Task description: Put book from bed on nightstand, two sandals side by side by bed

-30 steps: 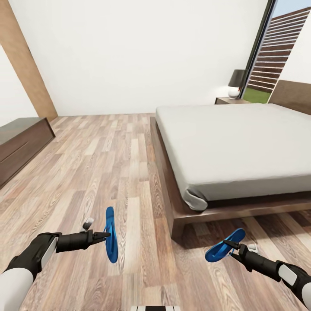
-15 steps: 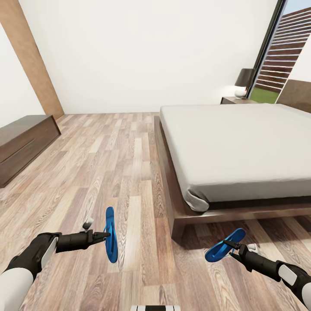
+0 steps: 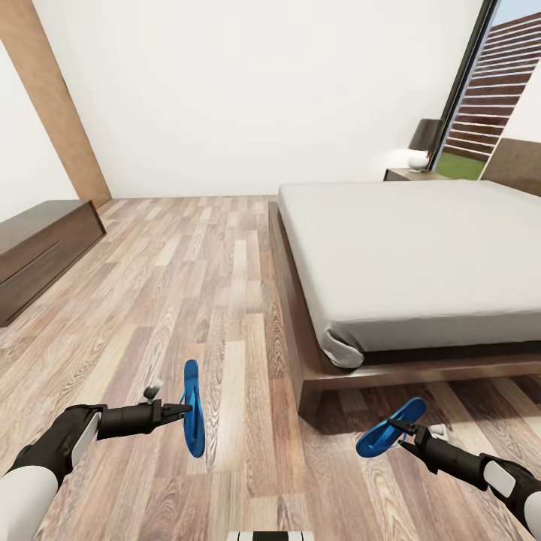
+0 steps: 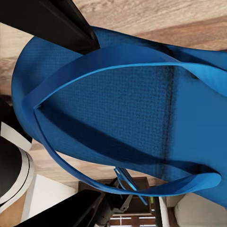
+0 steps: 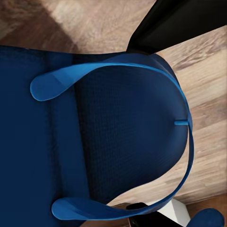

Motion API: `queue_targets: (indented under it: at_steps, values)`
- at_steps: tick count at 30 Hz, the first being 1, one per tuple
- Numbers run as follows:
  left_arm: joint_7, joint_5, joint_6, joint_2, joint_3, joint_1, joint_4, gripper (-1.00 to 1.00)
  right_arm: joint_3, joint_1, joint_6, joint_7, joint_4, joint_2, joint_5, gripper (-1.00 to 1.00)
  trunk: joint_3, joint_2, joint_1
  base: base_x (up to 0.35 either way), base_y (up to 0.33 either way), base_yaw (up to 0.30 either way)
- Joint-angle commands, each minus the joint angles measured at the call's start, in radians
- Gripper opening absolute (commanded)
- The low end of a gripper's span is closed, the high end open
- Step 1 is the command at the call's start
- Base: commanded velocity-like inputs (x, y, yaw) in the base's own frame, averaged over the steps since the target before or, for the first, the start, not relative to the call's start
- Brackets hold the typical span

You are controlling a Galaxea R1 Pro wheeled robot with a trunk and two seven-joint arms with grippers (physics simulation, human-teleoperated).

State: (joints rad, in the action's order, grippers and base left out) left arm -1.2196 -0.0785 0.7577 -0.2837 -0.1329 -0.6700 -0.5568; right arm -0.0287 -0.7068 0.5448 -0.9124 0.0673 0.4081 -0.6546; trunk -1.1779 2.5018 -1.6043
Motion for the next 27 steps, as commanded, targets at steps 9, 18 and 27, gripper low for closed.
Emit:
queue_targets:
  at_steps: [9,18,27]
  values:
    - [-0.003,-0.003,0.008,0.000,0.000,0.000,0.000,-1.00,-0.003,0.000,0.007,0.002,-0.001,0.001,0.002,-1.00,-0.001,0.000,0.000,0.000,0.000,0.000]
    - [-0.003,-0.003,0.008,0.001,0.001,-0.001,0.000,-1.00,-0.002,0.000,0.009,0.004,-0.001,0.001,0.003,-1.00,-0.001,0.000,0.000,0.000,0.000,0.000]
    - [-0.004,-0.003,0.008,0.001,0.001,0.000,0.000,-1.00,-0.002,0.000,0.009,0.038,0.000,0.001,-0.003,-1.00,-0.001,0.000,0.000,0.000,0.000,0.000]
